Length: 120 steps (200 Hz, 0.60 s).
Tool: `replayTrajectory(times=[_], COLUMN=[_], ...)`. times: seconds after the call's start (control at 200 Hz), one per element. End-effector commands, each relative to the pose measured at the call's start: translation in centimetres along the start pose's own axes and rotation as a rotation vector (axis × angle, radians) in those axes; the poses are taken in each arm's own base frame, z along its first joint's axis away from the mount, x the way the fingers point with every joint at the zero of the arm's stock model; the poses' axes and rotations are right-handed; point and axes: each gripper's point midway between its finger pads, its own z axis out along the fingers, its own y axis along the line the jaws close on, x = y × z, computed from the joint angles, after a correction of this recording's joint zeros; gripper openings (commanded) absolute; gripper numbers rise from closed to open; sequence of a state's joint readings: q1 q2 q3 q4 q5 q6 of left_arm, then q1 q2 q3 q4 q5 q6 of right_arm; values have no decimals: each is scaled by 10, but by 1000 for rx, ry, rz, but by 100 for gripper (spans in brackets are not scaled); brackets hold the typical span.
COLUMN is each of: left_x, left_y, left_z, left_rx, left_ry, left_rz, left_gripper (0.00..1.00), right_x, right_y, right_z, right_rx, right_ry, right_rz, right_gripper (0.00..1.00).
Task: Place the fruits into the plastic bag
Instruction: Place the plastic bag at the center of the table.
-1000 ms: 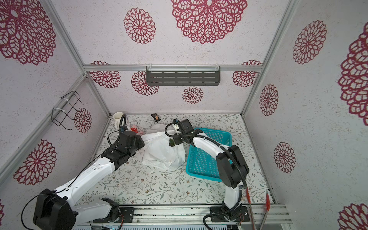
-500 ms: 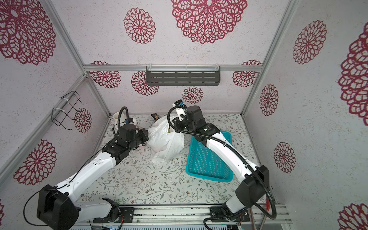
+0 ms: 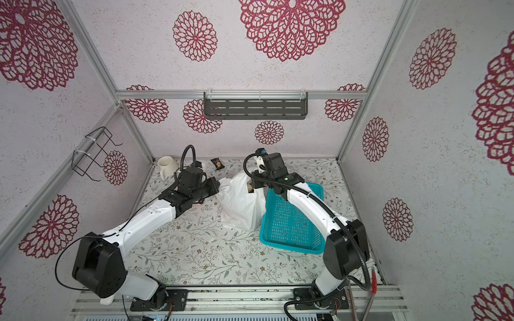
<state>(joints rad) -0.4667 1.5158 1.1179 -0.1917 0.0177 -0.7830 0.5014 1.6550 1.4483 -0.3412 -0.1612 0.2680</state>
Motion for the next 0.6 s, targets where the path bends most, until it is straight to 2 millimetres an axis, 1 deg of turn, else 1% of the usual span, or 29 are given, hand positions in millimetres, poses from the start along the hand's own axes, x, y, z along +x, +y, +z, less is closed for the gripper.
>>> replayTrajectory(times=[0.0,0.07,0.115,0.125,0.14,0.165,0.185,0.2,0.225,0.255,0.27,0.295,0.32,0.345,0.415,0.45,0.48,0.495,0.545,0.56,0.595], left_x=[-2,-1,-3,-4,-4,-6,-8,-9,-13,-16,-19,-23,-27,-32,-45,-52,-57,-60,-68,-71,-76], left_y=[-4,5,8,9,9,9,9,8,6,2,0,-3,-7,-10,-18,-21,-24,-25,-24,-24,-19], left_z=[7,12,13,13,14,14,14,14,13,12,11,8,6,2,-10,-17,-24,-28,-38,-42,-49], left_rx=[8,-27,-42,-43,-45,-49,-49,-45,-37,-24,-19,-8,3,11,29,37,43,48,36,30,6], left_ry=[-13,-20,-26,-28,-31,-35,-41,-43,-53,-62,-69,-81,-94,-109,-156,-185,-211,-224,-269,-281,-310], left_rz=[-35,-55,-65,-67,-69,-73,-74,-71,-65,-56,-51,-42,-34,-24,-2,4,10,12,14,13,10], left_gripper=[0,0,0,1,5,16,24,29,41,54,58,63,71,77,86,99,99,99,99,99,99], right_x=[-6,-5,-4,-5,-5,-5,-6,-5,-5,-6,-5,-4,-3,-2,3,6,9,11,15,16,19], right_y=[-15,-27,-29,-29,-29,-30,-29,-29,-29,-27,-27,-26,-24,-22,-15,-10,-4,-2,4,6,9], right_z=[4,9,9,8,8,7,5,4,1,-3,-5,-9,-13,-17,-31,-39,-46,-49,-62,-67,-75], right_rx=[-34,-20,-24,-24,-23,-22,-23,-24,-26,-30,-30,-31,-34,-41,-70,-89,-117,-127,-152,-159,-165], right_ry=[3,15,19,18,19,20,19,21,22,21,25,29,32,35,44,48,52,58,59,59,59], right_rz=[129,151,147,145,144,142,141,141,139,133,131,129,123,116,96,84,70,66,45,38,22], right_gripper=[0,0,0,0,6,17,32,39,47,52,55,57,60,62,69,72,73,77,83,88,93])
